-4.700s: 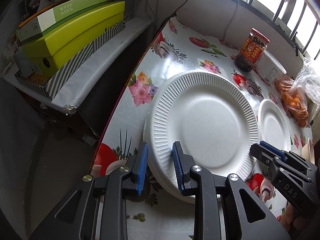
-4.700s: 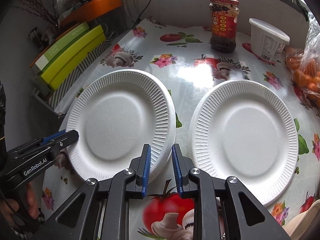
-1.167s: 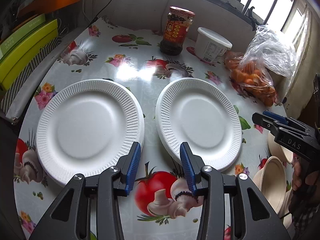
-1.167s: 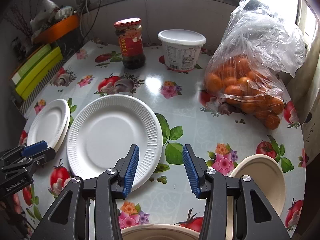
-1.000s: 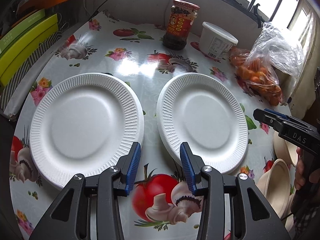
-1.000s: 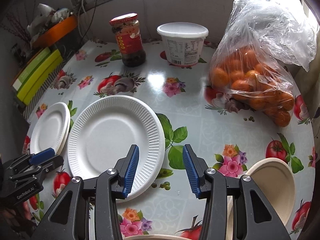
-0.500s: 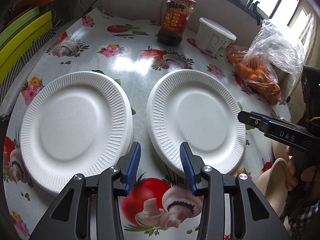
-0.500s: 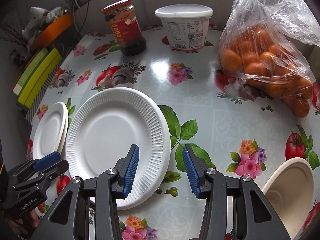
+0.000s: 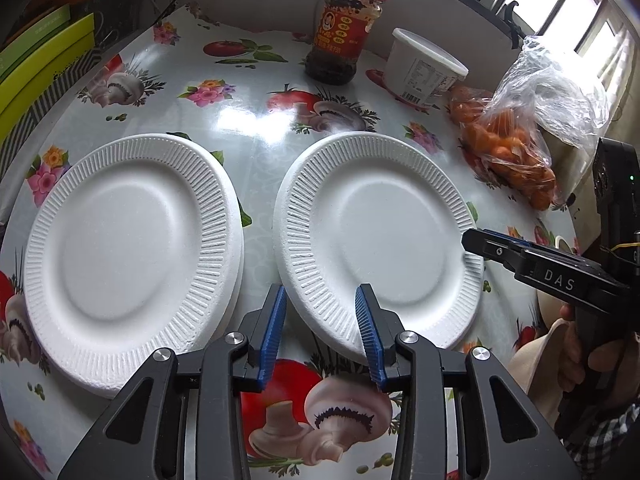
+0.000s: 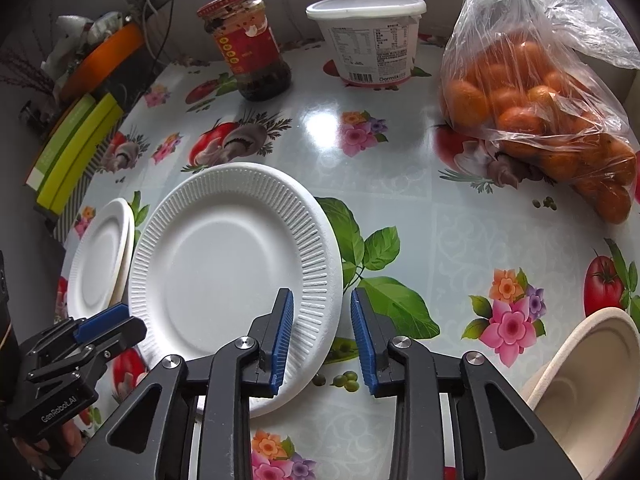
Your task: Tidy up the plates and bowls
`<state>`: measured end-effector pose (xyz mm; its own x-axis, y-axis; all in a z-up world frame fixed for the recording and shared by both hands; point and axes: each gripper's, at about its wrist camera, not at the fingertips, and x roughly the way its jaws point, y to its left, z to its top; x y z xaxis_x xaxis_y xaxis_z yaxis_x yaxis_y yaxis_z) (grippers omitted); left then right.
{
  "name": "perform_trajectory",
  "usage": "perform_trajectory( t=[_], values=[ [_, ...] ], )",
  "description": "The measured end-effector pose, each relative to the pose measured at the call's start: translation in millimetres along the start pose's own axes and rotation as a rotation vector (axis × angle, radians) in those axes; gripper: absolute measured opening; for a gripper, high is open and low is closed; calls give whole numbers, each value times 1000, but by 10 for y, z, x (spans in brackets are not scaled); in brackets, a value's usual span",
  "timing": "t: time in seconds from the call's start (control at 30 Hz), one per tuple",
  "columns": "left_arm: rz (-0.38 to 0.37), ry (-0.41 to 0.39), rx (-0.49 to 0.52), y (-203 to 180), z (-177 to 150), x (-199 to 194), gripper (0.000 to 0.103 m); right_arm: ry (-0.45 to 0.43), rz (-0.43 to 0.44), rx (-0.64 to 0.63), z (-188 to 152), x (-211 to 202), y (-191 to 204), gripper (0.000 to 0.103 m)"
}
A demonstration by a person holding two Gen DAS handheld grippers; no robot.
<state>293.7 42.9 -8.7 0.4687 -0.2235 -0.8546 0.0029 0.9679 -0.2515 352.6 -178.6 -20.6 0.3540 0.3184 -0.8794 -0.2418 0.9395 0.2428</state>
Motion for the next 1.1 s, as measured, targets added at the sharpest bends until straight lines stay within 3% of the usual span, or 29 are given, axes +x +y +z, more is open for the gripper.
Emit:
perform_trajectory(
  t=[0.3, 1.1],
  values=[
    [16, -1, 1, 11, 13, 18, 27, 0, -3, 6, -12, -1, -17, 21],
    [22, -43, 1, 23, 15, -117, 26, -29, 14, 14, -32, -95, 11, 21]
  ],
)
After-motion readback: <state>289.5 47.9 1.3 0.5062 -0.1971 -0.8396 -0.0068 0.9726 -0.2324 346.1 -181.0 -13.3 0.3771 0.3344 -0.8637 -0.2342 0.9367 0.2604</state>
